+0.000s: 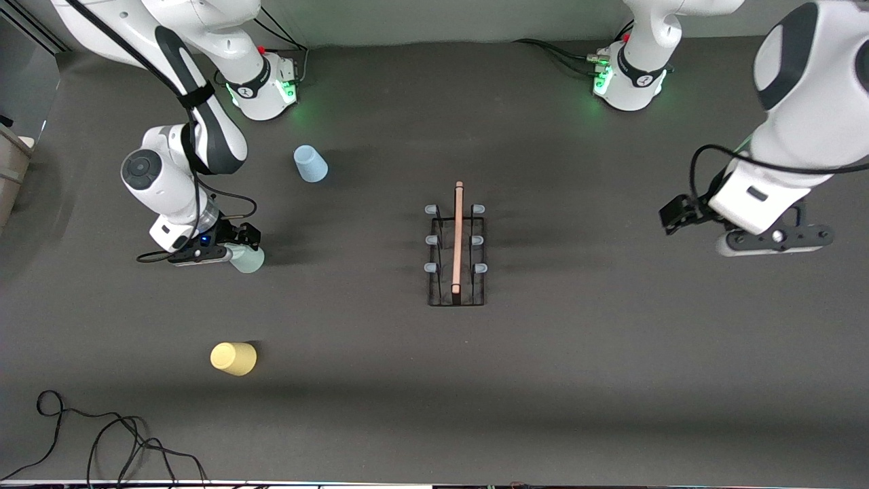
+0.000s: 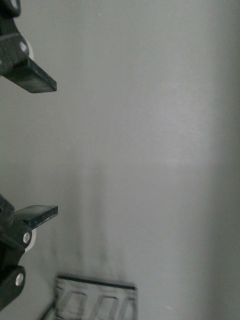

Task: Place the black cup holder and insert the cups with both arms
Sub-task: 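Release the holder and withdraw the left gripper while the right gripper reaches the green cup, then grasp the pale green cup with the right gripper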

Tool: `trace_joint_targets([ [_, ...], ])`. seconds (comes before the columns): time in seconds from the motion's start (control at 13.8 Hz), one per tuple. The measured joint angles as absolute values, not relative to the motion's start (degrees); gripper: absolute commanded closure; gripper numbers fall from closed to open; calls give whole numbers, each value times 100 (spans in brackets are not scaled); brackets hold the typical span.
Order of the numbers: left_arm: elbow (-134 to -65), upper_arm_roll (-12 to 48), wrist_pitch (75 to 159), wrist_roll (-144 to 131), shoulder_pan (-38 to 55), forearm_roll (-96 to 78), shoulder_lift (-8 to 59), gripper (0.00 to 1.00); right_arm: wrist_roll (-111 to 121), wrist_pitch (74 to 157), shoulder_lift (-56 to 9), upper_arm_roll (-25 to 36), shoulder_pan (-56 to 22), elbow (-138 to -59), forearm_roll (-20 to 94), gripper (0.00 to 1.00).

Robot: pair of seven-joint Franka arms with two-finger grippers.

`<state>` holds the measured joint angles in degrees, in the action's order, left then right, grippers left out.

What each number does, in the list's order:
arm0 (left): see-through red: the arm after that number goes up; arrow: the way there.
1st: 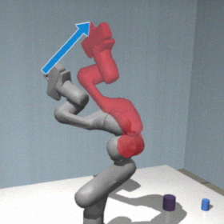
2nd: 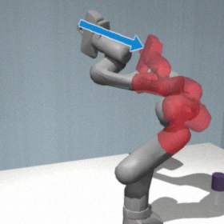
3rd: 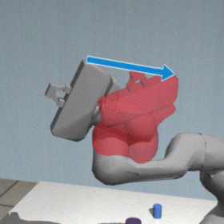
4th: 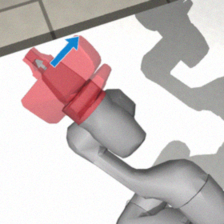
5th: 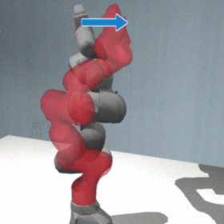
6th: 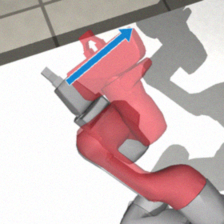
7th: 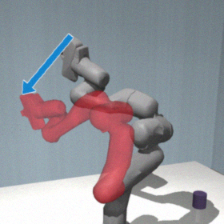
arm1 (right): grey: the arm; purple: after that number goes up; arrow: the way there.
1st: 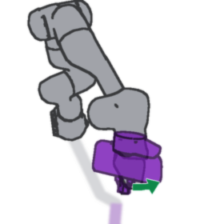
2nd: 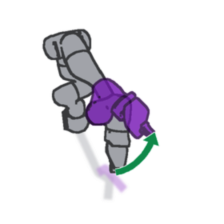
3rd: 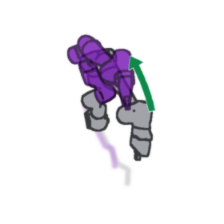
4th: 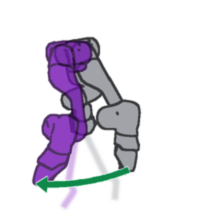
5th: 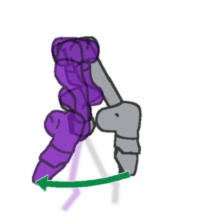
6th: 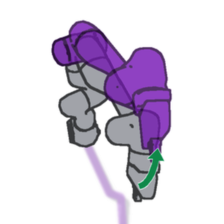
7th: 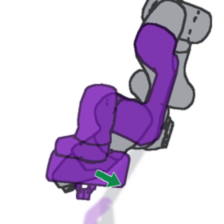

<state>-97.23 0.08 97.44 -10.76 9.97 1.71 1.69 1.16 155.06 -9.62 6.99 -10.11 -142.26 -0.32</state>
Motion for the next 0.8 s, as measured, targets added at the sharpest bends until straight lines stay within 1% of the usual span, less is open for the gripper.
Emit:
trace_joint_targets([
  [0.07, -9757, 9, 9574, -810, 877, 173, 24, 0, 117, 15520, -1011, 699, -1011, -14227, -32, 32],
  [0.15, -9803, 8, 9487, -550, 727, 173, -139, 0, 117, 15522, -1033, 701, -1010, -14226, -32, 52],
  [0.22, -9882, 5, 9472, -334, 593, 173, -307, 0, 118, 15522, -1038, 702, -1010, -14223, -33, 67],
  [0.29, -9956, 4, 9456, -200, 506, 173, -454, 0, 118, 15522, -1037, 703, -1010, -14211, -33, 74],
  [0.51, -10101, 19, 9415, -80, 471, 173, -636, 0, 119, 15451, -936, 703, -1010, -14086, -34, 84],
  [0.58, -10148, 24, 9415, -65, 471, 173, -630, 0, 119, 15176, -826, 703, -1010, -13971, -34, 88],
  [0.65, -10185, 26, 9417, -52, 471, 173, -615, 0, 119, 14673, -671, 703, -1010, -13775, -35, 92],
  [0.8, -10212, 26, 9428, -40, 471, 173, -598, 0, 119, 13426, -291, 703, -1010, -13202, -35, 95],
])
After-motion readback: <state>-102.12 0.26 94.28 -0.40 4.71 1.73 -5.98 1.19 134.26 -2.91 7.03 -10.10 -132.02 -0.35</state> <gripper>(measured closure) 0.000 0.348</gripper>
